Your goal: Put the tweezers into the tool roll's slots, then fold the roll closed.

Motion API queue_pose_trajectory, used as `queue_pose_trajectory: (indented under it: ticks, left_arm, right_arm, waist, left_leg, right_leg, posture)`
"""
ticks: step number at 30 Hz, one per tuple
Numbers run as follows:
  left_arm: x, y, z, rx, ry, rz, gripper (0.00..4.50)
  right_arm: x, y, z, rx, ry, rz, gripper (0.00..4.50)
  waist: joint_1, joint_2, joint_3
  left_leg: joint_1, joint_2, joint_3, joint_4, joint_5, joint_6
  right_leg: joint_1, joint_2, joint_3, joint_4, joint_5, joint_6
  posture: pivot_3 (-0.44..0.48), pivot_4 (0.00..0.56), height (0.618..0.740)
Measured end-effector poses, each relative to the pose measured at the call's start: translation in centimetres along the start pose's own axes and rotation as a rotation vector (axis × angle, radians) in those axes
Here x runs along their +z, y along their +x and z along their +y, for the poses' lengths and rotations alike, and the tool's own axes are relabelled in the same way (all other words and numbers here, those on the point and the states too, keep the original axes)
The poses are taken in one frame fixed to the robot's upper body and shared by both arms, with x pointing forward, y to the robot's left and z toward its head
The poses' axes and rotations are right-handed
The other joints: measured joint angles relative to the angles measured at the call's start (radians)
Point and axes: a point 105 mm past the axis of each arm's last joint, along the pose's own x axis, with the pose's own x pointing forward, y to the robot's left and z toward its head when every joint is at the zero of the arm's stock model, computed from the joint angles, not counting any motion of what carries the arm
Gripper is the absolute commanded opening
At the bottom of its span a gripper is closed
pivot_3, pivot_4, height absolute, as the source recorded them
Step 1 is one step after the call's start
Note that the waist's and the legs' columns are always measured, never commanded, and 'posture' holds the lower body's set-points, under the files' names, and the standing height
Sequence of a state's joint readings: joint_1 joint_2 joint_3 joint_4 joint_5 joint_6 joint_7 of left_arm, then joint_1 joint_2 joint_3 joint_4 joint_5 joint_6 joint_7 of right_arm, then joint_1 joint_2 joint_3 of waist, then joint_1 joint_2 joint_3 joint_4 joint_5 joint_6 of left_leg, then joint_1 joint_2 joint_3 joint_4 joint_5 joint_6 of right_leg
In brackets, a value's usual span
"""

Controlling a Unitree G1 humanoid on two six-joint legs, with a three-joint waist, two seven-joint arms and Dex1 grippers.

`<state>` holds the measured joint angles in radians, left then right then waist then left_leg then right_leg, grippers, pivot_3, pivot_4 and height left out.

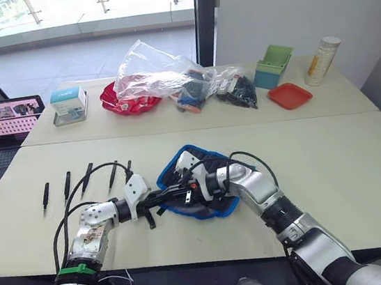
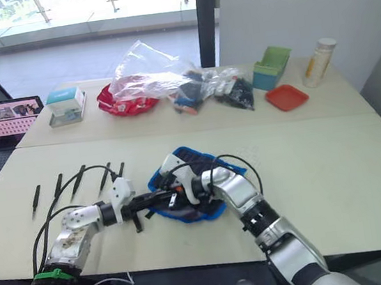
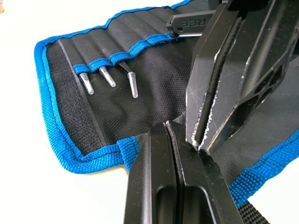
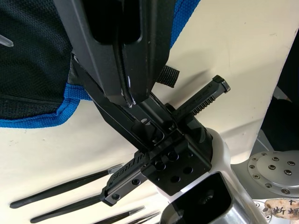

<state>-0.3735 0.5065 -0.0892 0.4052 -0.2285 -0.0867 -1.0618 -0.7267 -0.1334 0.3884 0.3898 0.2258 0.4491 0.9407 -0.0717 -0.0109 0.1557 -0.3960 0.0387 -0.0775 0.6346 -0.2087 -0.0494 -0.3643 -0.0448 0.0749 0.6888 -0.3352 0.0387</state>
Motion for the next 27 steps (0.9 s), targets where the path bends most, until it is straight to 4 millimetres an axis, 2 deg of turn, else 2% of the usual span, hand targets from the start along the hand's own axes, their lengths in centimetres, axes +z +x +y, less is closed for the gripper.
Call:
queue_pose_trajectory:
  ticks: [3,5,14,17,20,27]
  left_arm:
    - [-0.1,0.1,0.0,0.004,-0.001,0.005,0.00]
    - [-0.1,0.0,0.0,0.003,0.000,0.006,0.00]
    - [-0.1,0.2,0.3,-0.002,0.008,0.014,0.00]
    - [0.2,0.5,0.5,-0.016,0.034,0.022,0.00]
    - [0.5,1.3,0.7,-0.040,0.047,0.024,0.00]
    - [1.7,4.1,1.1,-0.096,0.097,0.021,0.00]
  right_arm:
    - [-1.1,-0.8,-0.4,-0.026,0.003,-0.003,0.01]
    - [-3.5,-2.4,-1.0,-0.064,0.048,0.032,0.01]
    - [-4.9,-4.5,0.5,-0.091,0.085,0.026,0.01]
    - [-5.2,-5.4,1.3,-0.098,0.096,0.039,0.01]
    - [-6.0,-6.6,3.1,-0.094,0.110,0.067,0.01]
    - [-6.5,-7.2,5.5,-0.146,0.132,0.096,0.01]
  waist:
    - [0.002,0.000,0.000]
    - [0.004,0.000,0.000]
    - [0.021,0.002,-0.002]
    - [0.029,0.002,-0.002]
    - [0.039,0.002,-0.002]
    - [0.054,0.001,-0.002]
  left_leg:
    - [0.007,0.000,0.000,-0.002,0.000,0.000]
    - [0.008,0.000,0.000,-0.003,0.000,0.000]
    - [0.007,-0.001,0.000,-0.004,0.000,0.000]
    - [0.007,-0.001,0.000,-0.004,0.000,0.000]
    - [0.005,-0.002,-0.001,-0.004,0.000,0.000]
    - [0.000,-0.003,-0.001,-0.004,0.000,0.000]
  right_leg:
    - [0.009,0.000,0.000,-0.003,0.000,0.000]
    - [0.011,0.000,-0.001,-0.007,0.000,0.000]
    - [0.012,-0.001,-0.001,-0.009,0.000,0.000]
    - [0.012,-0.001,-0.001,-0.010,0.000,0.000]
    - [0.012,-0.002,-0.001,-0.011,0.000,0.001]
    - [0.011,-0.001,-0.001,-0.016,-0.001,0.001]
  posture:
    - [0.000,0.150,0.723]
    - [0.000,0.150,0.723]
    - [0.000,0.150,0.723]
    - [0.000,0.150,0.723]
    - [0.000,0.150,0.723]
    - [0.000,0.150,0.723]
